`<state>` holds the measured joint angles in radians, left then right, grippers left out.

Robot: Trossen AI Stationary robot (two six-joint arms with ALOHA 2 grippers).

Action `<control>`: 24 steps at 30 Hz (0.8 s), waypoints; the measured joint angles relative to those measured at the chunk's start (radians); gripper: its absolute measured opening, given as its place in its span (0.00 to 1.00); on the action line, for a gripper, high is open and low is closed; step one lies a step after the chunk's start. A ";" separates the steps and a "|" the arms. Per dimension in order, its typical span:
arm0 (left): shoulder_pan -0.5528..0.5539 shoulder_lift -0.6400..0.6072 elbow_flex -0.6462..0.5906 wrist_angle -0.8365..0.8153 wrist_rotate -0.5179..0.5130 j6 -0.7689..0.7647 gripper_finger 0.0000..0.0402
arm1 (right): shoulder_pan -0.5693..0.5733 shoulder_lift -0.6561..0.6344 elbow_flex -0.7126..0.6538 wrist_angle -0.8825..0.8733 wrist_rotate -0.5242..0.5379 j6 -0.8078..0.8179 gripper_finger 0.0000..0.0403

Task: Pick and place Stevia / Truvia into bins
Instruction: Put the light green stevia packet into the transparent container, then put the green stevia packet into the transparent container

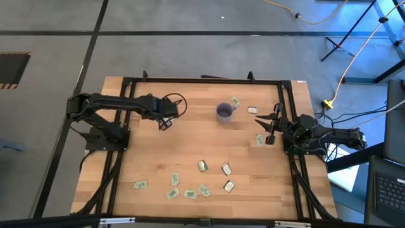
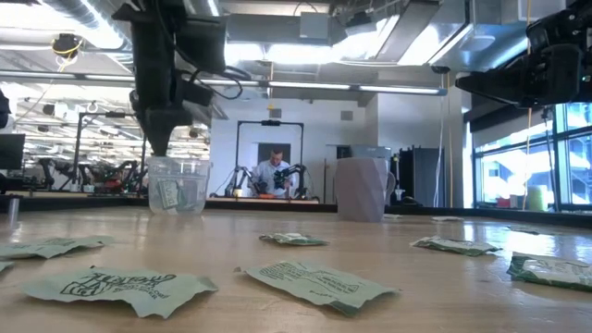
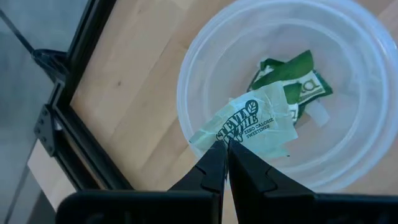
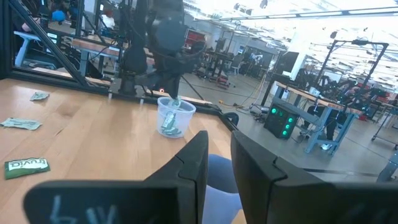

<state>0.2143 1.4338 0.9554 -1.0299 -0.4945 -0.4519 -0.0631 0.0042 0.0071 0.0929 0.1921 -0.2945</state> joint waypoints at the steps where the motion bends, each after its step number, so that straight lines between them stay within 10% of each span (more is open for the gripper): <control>1: 0.000 0.000 -0.002 0.010 0.000 0.010 0.03 | 0.000 0.000 0.000 0.000 0.000 0.000 0.18; 24: -0.047 0.000 -0.003 0.263 0.117 0.200 0.14 | 0.000 0.000 0.000 0.000 0.000 -0.002 0.19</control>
<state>0.1671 1.4338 0.9527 -0.7665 -0.3780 -0.2515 -0.0631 0.0040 0.0071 0.0929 0.1921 -0.2966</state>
